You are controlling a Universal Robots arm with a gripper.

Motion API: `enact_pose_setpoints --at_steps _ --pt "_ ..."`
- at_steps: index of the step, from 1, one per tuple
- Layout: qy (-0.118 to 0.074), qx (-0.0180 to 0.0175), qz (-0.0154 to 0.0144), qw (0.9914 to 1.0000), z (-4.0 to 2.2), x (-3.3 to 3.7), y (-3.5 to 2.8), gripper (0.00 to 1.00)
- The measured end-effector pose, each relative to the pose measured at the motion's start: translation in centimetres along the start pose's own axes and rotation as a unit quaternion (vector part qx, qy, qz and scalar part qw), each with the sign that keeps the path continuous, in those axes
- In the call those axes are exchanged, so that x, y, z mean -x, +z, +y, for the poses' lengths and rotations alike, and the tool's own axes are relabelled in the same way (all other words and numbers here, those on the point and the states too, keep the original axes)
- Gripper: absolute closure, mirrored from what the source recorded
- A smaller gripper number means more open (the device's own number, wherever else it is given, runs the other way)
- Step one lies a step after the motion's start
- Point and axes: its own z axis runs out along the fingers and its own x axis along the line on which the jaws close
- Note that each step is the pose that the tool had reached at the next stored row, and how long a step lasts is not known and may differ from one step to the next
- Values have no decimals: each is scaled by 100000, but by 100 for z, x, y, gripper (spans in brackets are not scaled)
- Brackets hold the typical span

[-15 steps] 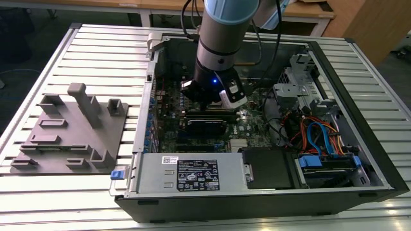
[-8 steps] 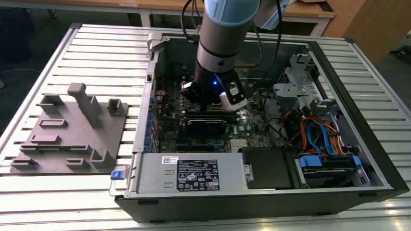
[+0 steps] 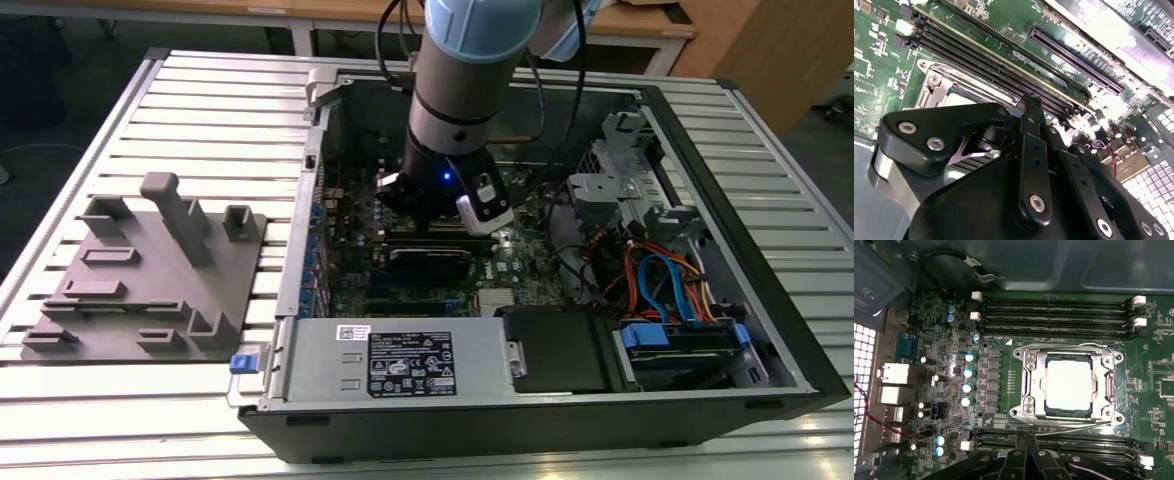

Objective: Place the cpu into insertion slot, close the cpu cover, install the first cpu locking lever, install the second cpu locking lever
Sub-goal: 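Install the second cpu locking lever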

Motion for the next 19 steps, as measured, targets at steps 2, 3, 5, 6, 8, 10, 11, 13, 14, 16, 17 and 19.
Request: enact_pose_setpoints --at_steps 2,3,5,6,8,10,11,13,14,16,17,19 --pt "-6 17 1 100000 0 0 0 89" --pt "-6 22 1 100000 -1 0 1 89" --pt "-9 69 -1 100000 -2 0 5 89" --pt "-11 103 -2 100000 -2 0 8 89" --pt "-15 149 -2 100000 -2 0 13 89" --pt "-19 156 3 100000 -2 0 13 89" --pt "-18 162 0 100000 -2 0 13 89" --pt "-17 167 -1 100000 -3 -1 14 89" --pt "-17 171 -3 100000 -2 0 14 89" --pt "-16 174 -4 100000 -2 -1 14 89" --pt "-17 176 -3 100000 -2 -1 14 89" --pt "-20 332 -7 99999 -3 -1 15 89"
